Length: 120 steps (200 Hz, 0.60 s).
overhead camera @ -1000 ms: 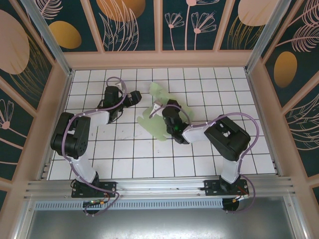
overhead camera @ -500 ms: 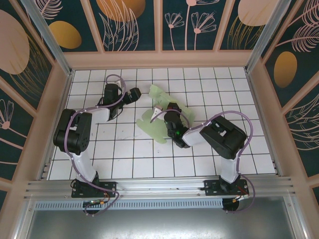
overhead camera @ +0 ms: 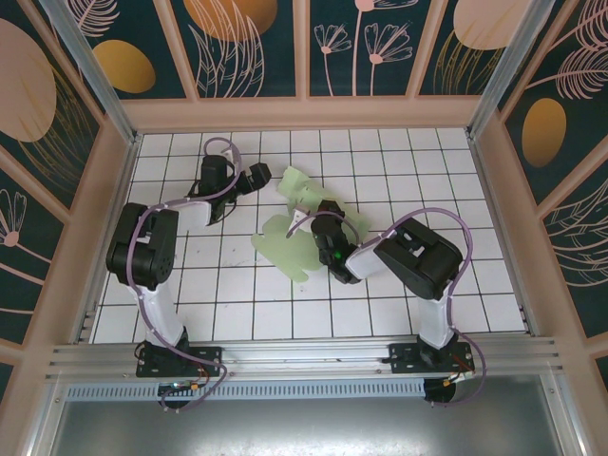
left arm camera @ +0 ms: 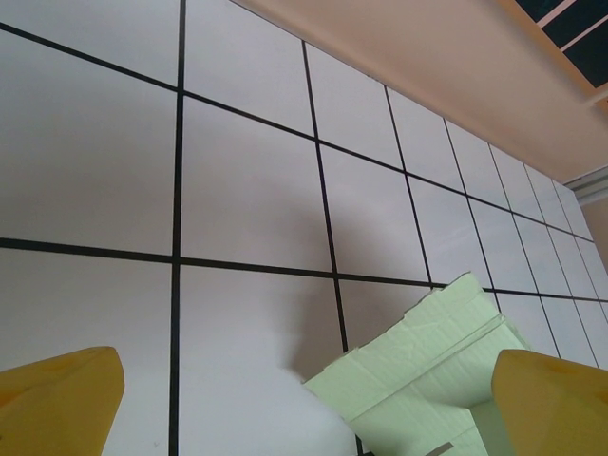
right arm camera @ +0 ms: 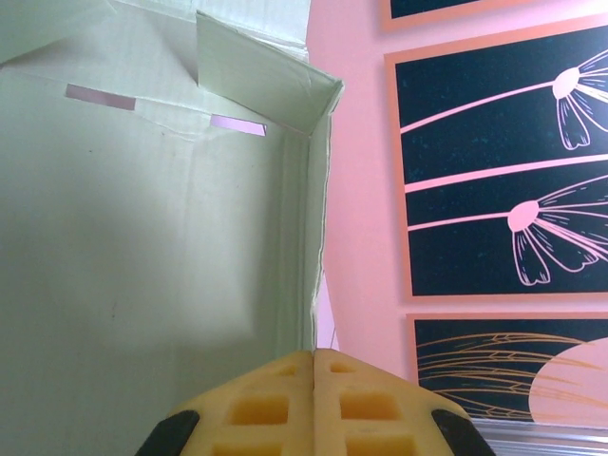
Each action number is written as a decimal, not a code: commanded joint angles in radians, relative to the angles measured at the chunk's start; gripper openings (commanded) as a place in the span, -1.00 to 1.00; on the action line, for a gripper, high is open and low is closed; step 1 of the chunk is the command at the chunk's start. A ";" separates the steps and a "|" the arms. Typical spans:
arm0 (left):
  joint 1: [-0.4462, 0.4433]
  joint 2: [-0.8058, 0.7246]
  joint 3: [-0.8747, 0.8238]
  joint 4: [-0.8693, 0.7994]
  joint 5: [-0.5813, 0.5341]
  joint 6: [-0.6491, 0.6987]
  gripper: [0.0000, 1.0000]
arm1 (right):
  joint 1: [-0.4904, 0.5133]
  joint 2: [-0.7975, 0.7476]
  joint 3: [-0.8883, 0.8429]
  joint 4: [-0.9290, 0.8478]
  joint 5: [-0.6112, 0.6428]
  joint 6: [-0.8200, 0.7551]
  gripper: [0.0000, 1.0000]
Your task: Fold the paper box
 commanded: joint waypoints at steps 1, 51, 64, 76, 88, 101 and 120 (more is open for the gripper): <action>0.008 0.027 0.032 0.010 0.028 -0.002 0.97 | -0.006 0.003 0.001 0.054 0.012 0.020 -1.00; 0.008 0.010 0.032 -0.033 0.042 0.099 0.97 | -0.037 -0.159 0.127 -0.548 -0.253 0.433 -1.00; 0.008 0.004 0.037 -0.065 0.022 0.119 0.98 | -0.058 -0.183 0.192 -0.734 -0.386 0.568 -1.00; 0.007 -0.003 0.035 -0.080 0.018 0.126 0.97 | -0.084 -0.190 0.252 -0.883 -0.530 0.662 -1.00; 0.007 -0.008 0.033 -0.091 0.023 0.128 0.98 | -0.117 -0.192 0.298 -0.978 -0.650 0.744 -1.00; 0.008 -0.015 0.032 -0.105 0.022 0.132 0.97 | -0.149 -0.194 0.321 -1.016 -0.739 0.815 -1.00; 0.007 -0.027 0.030 -0.135 0.008 0.144 0.97 | -0.189 -0.197 0.337 -1.041 -0.845 0.895 -1.00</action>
